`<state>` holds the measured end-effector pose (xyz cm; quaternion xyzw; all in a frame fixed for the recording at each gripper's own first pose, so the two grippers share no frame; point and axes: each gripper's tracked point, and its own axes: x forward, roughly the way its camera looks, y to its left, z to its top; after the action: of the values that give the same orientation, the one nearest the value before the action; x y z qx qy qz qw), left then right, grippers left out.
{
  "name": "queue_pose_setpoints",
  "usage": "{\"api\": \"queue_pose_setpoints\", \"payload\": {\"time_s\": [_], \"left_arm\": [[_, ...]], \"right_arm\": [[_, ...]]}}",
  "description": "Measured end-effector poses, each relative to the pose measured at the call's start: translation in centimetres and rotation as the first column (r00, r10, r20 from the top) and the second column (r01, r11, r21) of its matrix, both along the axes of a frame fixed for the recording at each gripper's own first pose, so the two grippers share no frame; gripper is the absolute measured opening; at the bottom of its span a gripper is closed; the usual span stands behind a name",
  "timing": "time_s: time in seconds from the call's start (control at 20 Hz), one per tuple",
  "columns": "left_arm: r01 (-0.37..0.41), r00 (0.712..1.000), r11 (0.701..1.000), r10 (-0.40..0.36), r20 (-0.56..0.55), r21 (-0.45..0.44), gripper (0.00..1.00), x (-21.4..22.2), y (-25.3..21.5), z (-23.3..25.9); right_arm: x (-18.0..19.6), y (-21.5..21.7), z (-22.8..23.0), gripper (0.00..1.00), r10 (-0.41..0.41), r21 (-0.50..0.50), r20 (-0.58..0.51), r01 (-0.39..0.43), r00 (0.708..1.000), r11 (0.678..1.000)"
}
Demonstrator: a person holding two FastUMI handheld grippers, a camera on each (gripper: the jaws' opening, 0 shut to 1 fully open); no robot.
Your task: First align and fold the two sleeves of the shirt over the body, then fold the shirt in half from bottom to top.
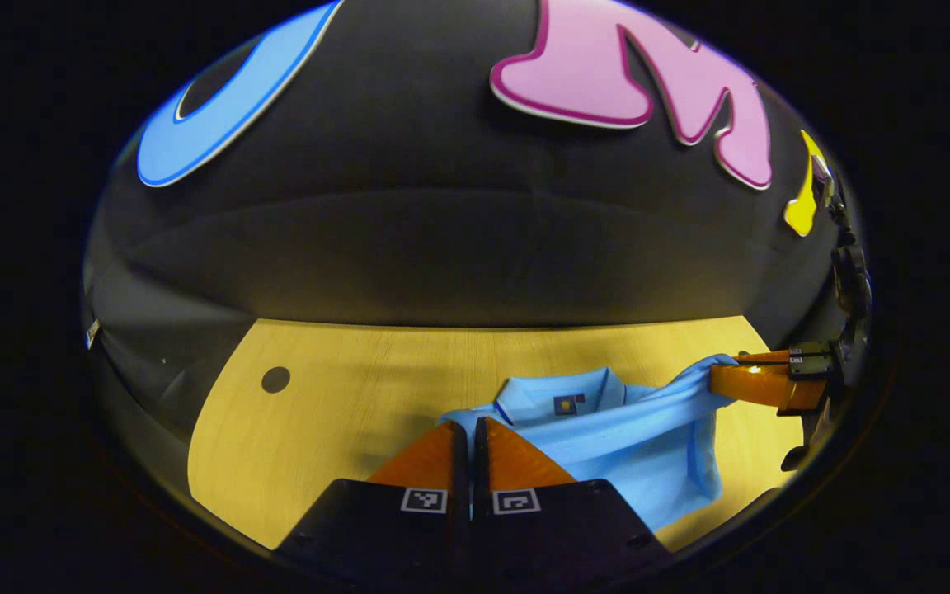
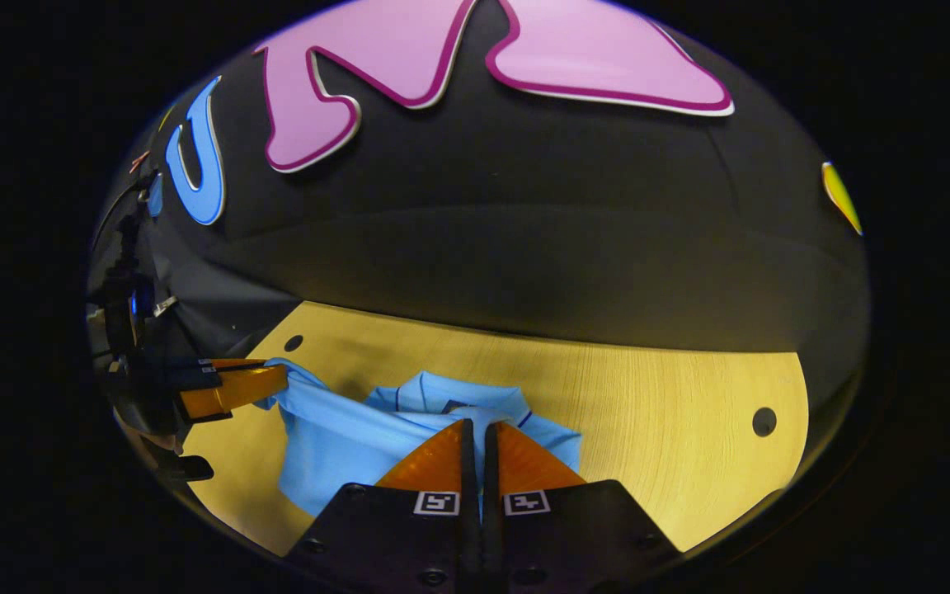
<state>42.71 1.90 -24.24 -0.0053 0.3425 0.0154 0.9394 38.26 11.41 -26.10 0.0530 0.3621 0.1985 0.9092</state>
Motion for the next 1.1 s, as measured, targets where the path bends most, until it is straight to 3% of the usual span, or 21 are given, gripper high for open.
{"api": "queue_pose_setpoints", "payload": {"time_s": [0.05, 0.1, 0.35, 0.45, 0.5, 0.55, 0.6, 0.7, 0.75, 0.9, 0.95, 1.1], "left_arm": [[-0.004, 1.0, 1.0, 0.004, -0.004, -0.001, 0.1, 1.2, 0.1, -1.1], [0.0, 1.0, 1.0, 0.0, -0.002, 0.002, 0.06, 2.2, 0.2, -2.0], [-0.016, 0.999, 0.999, 0.014, -0.042, -0.035, 0.06, 4.6, 0.4, -8.1], [-0.019, 0.999, 0.999, 0.017, -0.035, -0.041, 0.06, 5.1, 0.5, -9.1], [-0.02, 1.0, 0.999, 0.019, -0.024, -0.034, 0.06, 5.3, 0.6, -9.2], [-0.026, 1.0, 0.999, 0.026, -0.01, -0.021, 0.08, 5.5, 0.7, -9.0], [-0.03, 1.0, 0.999, 0.03, 0.005, -0.013, 0.06, 5.9, 0.7, -8.9], [-0.041, 0.999, 0.999, 0.041, 0.035, 0.011, 0.3, 6.1, 0.9, -8.4], [-0.039, 0.998, 0.999, 0.038, 0.055, 0.029, 0.39, 6.0, 1.0, -7.7], [-0.03, 0.989, 0.997, 0.019, 0.144, 0.071, 0.82, 4.9, 0.8, -4.6], [-0.027, 0.984, 0.997, 0.015, 0.175, 0.071, 0.96, 4.3, 0.5, -3.5], [-0.036, 0.972, 0.996, 0.015, 0.237, 0.084, 0.96, 0.8, 0.0, 0.1]], "right_arm": [[0.7, 0.2, -0.7, 0.05, -0.002, 0.004, -0.005, 0.002, 1.0, 1.0], [1.2, 0.3, -1.6, 0.05, -0.007, 0.006, -0.011, 0.007, 1.0, 1.0], [3.4, -0.5, -8.1, 0.05, -0.044, -0.043, -0.062, 0.041, 0.997, 0.998], [3.4, -0.8, -9.5, 0.1, -0.053, -0.054, -0.076, 0.049, 0.996, 0.997], [3.4, -0.8, -9.8, 0.05, -0.057, -0.054, -0.076, 0.053, 0.995, 0.997], [3.4, -0.9, -9.8, 0.05, -0.062, -0.058, -0.074, 0.058, 0.995, 0.997], [3.5, -1.4, -9.7, 0.11, -0.07, -0.069, -0.064, 0.066, 0.995, 0.995], [4.2, -2.4, -9.6, 0.25, -0.093, -0.094, -0.037, 0.089, 0.995, 0.992], [4.3, -2.5, -9.0, 0.44, -0.1, -0.082, -0.023, 0.098, 0.995, 0.992], [3.2, -4.0, -7.1, 1.0, -0.128, -0.107, 0.021, 0.129, 0.992, 0.986], [2.8, -4.4, -6.5, 1.0, -0.137, -0.119, 0.04, 0.14, 0.99, 0.983], [0.2, -6.1, -3.6, 1.0, -0.16, -0.15, 0.097, 0.173, 0.982, 0.973]]}}
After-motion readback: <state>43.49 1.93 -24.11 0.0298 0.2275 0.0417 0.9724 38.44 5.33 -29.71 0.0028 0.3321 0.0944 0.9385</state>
